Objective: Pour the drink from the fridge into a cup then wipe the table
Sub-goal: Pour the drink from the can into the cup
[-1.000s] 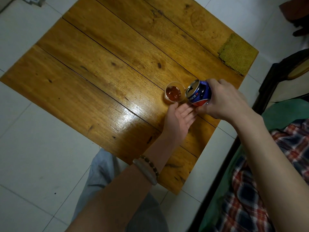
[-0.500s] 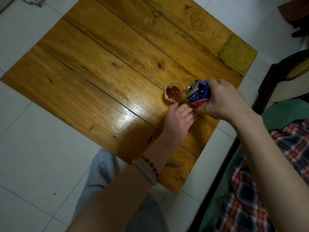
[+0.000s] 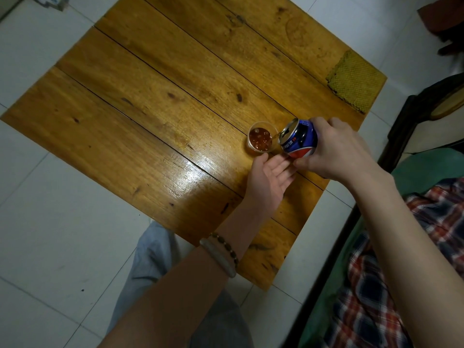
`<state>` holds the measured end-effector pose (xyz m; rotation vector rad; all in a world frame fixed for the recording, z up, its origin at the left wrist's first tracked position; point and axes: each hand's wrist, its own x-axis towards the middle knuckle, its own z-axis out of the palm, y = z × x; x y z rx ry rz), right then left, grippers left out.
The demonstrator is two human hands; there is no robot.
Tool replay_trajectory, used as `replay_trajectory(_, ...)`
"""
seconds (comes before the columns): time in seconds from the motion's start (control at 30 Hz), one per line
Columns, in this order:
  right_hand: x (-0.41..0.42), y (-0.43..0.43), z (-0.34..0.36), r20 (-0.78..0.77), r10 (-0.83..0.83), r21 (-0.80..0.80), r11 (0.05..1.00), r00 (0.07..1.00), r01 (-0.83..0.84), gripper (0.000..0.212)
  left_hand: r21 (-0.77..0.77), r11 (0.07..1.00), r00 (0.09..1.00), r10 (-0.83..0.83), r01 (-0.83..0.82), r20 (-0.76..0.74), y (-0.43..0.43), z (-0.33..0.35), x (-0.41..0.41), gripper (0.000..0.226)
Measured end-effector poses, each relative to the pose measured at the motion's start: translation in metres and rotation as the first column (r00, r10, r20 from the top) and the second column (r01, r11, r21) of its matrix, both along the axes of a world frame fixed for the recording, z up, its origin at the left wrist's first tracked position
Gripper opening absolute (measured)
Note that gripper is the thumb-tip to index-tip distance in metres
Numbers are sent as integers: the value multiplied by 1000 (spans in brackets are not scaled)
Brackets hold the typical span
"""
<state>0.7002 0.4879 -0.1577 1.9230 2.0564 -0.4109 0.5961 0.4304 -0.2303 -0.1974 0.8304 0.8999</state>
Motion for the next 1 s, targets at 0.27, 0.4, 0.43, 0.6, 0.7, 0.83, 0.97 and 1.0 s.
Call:
replay_trajectory(0.27,-7,3,2,-10,-1,5,1000,1000,1,83,-5,999,999,35,-35,6,3,1,-4,56)
replay_trajectory(0.4,-10,4,2,-6,4,7,1000,1000,-4,83,22,999,999,28,-28,19,3,2,-6,57)
replay_trajectory(0.43,-10,5,2,-6,6,7,1000,1000,-6,83,25,999,999,27,-27,18,3,2,-6,57)
replay_trajectory(0.6,-10,5,3,-4,7,6,1000,1000,-7,82,27,999,1000,26,-27,10,3,2,-6,57)
replay_trajectory(0.7,-10,4,1,-9,9,14,1000,1000,-9,80,32,999,1000,25,-26,8,3,2,-6,57)
replay_trajectory(0.83,-9,4,1,-3,8,11,1000,1000,-8,81,26,999,1000,22,-22,10,3,1,-6,56)
replay_trajectory(0.97,-8,3,1,-4,2,9,1000,1000,-2,83,18,1000,1000,22,-22,18,2,1,-5,56)
replay_trajectory(1.0,-8,3,1,-4,0,9,1000,1000,0,83,18,1000,1000,22,-23,20,2,1,-5,56)
